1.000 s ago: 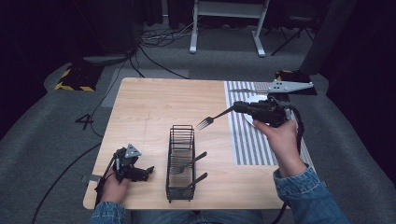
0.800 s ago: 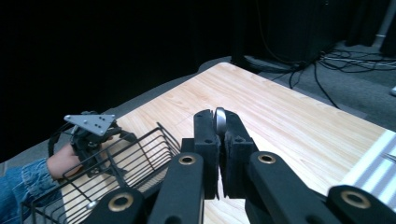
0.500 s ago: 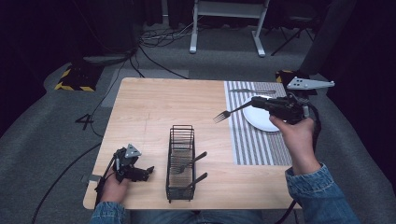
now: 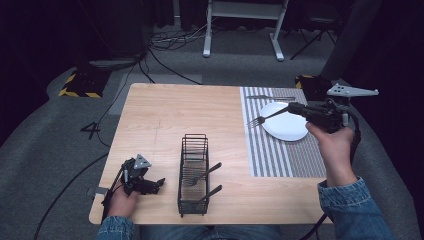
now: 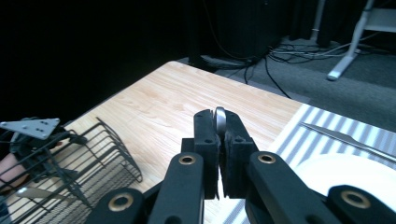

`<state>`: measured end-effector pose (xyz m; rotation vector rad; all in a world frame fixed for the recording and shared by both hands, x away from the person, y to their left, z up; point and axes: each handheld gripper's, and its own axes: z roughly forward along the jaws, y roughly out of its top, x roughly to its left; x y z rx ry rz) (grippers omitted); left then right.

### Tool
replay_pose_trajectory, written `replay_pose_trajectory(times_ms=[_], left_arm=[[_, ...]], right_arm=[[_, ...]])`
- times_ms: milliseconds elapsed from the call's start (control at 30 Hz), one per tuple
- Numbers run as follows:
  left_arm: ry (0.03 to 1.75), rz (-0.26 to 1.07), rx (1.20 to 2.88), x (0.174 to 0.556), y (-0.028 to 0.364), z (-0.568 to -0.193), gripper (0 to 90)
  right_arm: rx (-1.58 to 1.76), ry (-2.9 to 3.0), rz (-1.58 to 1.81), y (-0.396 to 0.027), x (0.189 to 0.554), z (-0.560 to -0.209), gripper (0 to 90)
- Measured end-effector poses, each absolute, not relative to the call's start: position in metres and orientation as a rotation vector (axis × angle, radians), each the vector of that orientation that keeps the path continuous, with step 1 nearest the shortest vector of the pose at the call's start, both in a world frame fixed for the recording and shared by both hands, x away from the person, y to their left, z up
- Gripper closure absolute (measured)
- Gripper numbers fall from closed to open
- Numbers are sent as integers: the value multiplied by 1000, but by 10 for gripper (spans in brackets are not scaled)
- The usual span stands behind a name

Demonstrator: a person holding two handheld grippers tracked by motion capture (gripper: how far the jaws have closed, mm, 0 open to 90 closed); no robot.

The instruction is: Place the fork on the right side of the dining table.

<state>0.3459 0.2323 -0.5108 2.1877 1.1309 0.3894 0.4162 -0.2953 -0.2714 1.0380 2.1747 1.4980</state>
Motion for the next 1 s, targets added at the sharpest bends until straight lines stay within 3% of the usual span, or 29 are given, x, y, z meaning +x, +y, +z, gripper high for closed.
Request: replay_pose_trajectory(times_ms=[1000], left_arm=[[1131, 389, 2188, 346, 232, -511, 1]], right_arm=[[1251, 2092, 1384, -352, 430, -308, 867]])
